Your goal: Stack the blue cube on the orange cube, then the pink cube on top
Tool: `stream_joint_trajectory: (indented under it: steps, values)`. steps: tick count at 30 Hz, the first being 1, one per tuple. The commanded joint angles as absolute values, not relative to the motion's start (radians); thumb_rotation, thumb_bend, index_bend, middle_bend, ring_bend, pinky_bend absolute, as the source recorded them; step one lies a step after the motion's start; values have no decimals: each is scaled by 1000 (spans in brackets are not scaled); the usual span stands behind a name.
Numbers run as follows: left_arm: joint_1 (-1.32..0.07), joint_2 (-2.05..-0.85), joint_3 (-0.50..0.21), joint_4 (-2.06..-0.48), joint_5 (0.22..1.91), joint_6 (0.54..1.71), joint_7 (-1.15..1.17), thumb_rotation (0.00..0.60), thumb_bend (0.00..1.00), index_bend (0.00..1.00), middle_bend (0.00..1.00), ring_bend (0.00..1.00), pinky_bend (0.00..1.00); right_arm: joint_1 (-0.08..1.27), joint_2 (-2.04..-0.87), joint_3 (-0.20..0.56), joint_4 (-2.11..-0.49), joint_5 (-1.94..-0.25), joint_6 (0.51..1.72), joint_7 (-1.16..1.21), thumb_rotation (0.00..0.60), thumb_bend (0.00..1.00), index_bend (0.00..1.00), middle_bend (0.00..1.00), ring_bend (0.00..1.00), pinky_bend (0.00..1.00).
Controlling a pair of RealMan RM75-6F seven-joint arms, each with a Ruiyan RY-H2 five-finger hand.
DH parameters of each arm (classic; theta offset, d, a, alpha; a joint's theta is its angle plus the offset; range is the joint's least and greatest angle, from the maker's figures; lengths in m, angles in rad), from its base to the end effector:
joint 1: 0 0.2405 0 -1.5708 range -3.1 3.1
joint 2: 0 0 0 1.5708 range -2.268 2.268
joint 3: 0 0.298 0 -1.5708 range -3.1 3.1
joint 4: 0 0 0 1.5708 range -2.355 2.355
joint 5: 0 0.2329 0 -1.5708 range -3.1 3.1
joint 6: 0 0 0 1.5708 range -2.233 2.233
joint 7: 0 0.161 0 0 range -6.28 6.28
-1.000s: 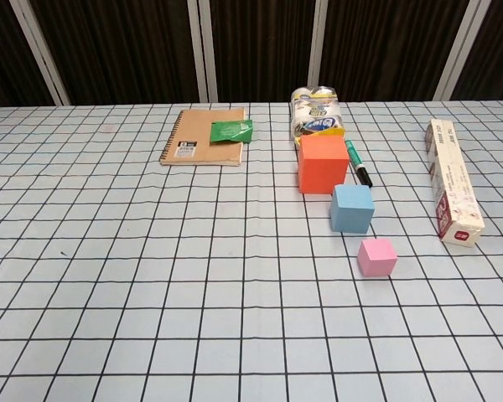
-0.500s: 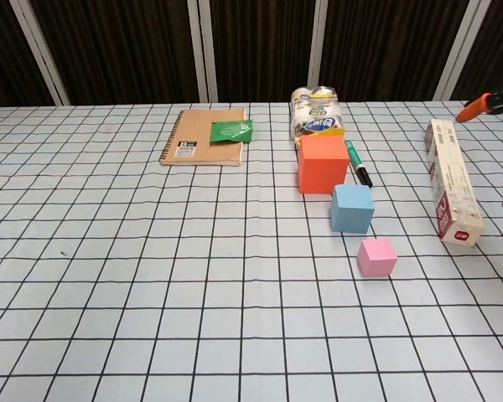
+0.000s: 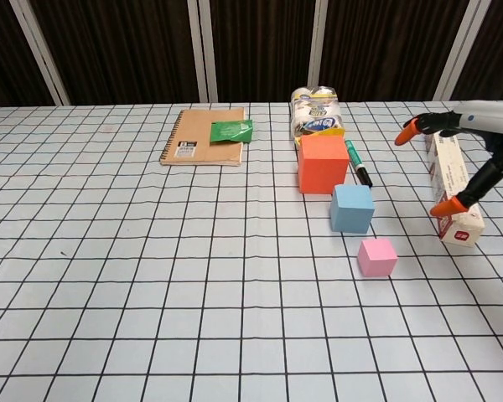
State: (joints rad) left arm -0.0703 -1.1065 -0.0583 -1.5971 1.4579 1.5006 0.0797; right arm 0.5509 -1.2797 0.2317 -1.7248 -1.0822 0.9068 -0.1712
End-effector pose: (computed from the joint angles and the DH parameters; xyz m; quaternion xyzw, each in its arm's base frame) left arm -0.3689 0.2000 0.1692 -0.5923 -0.3622 -0.3534 0.6269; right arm -0.2261 -0.3577 0.0384 0.6700 -0.4961 0.3722 0.4080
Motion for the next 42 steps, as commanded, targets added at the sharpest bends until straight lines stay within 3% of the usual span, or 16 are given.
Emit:
stream_joint_trajectory:
  steps: [1,19,26,42]
  values:
    - [-73,-1106,-60,-1596,1452,1495,78,600,114,47,0,0,0,587,-1320,230,-1717,-1009,920,-257,600,167,205,0,14,0]
    - [-85,-1093,-63,-1584,1438,1461,34,600,114,47,0,0,0,741,-1451,249,-1730,-698,1013,-531,600,167,218,0,14,0]
    - [-82,-1082,-71,-1576,1421,1461,0,600,114,47,0,0,0,773,-1519,239,-1661,-658,1035,-556,600,167,237,0,14,0]
    - [-82,-1086,-80,-1574,1398,1458,8,600,114,47,0,0,0,779,-1549,226,-1559,-671,980,-480,600,168,292,0,16,0]
